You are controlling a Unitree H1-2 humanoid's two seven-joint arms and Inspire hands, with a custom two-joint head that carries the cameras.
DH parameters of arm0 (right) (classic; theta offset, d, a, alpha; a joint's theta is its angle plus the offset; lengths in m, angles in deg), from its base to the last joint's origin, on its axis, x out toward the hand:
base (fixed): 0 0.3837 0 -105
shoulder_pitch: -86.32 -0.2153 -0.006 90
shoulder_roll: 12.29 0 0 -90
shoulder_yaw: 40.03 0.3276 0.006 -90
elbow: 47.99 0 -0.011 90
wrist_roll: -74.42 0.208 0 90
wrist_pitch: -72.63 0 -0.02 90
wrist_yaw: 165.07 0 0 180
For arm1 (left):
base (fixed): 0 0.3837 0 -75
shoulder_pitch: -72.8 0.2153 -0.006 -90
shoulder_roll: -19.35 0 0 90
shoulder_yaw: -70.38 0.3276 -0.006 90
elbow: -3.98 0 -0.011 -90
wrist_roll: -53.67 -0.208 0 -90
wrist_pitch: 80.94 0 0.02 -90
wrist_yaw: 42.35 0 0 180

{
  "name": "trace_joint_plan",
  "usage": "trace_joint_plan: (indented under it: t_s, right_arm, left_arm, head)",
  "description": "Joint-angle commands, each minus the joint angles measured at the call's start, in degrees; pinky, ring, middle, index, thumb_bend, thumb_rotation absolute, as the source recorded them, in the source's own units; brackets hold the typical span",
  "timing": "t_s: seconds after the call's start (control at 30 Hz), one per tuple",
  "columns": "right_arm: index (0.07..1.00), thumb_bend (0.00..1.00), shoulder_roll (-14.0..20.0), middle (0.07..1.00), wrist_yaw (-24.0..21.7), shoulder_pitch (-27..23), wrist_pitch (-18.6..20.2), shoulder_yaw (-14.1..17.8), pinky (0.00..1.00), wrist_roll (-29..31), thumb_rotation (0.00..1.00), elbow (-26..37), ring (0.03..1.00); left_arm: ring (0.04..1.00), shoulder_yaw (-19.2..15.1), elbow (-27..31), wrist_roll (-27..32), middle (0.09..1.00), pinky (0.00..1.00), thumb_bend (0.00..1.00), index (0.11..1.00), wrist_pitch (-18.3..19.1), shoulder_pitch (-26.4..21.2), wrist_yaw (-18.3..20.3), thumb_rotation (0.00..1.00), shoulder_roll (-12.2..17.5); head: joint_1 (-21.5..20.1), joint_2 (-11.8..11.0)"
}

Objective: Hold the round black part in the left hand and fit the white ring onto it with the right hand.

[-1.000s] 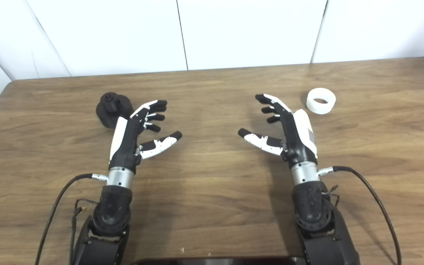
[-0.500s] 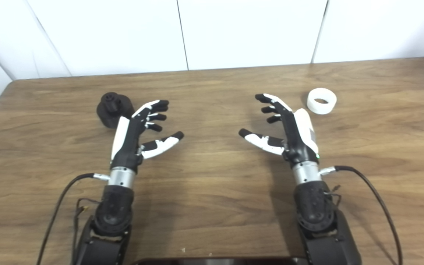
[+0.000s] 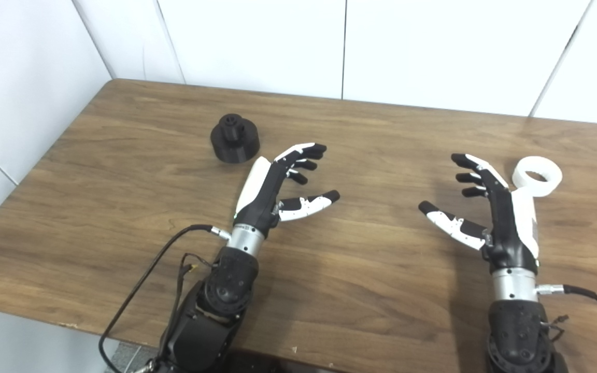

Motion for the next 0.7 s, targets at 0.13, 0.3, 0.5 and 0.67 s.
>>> trace_joint_plan:
  t_s: [0.13,0.3,0.5,0.67]
  right_arm:
    - [0.777,0.67,-0.29,0.798,0.33,-1.69,-1.46,0.39,0.64,0.27,0.27,2.0,0.738]
    - [0.779,0.66,-0.29,0.8,0.17,-1.59,-1.36,0.38,0.64,0.4,0.25,1.96,0.738]
    - [0.775,0.66,-0.28,0.798,0.27,-1.78,-1.55,0.55,0.63,0.64,0.26,1.81,0.737]
    - [0.774,0.66,-0.18,0.795,0.15,-2.08,-1.22,0.7,0.63,0.7,0.26,1.6,0.737]
  left_arm:
    - [0.724,-0.32,1.74,-0.84,0.78,0.61,0.69,0.763,-0.72,-1.55,-1.1,0.24,-0.11]
    - [0.761,0.15,3.92,-10.54,0.806,0.64,0.7,0.763,2.29,-1.84,-3.44,0.27,2.09]
    - [0.991,-0.09,8.0,-24.16,0.995,0.86,0.89,0.818,12.15,-3.37,-0.22,0.51,7.03]
    - [1.0,-1.89,8.59,-27.19,1.0,0.96,0.94,0.836,15.41,-5.32,1.18,0.56,10.87]
  head:
    - [0.06,-0.1]
    - [0.26,-0.18]
    - [0.17,-0.05]
    - [0.34,0.01]
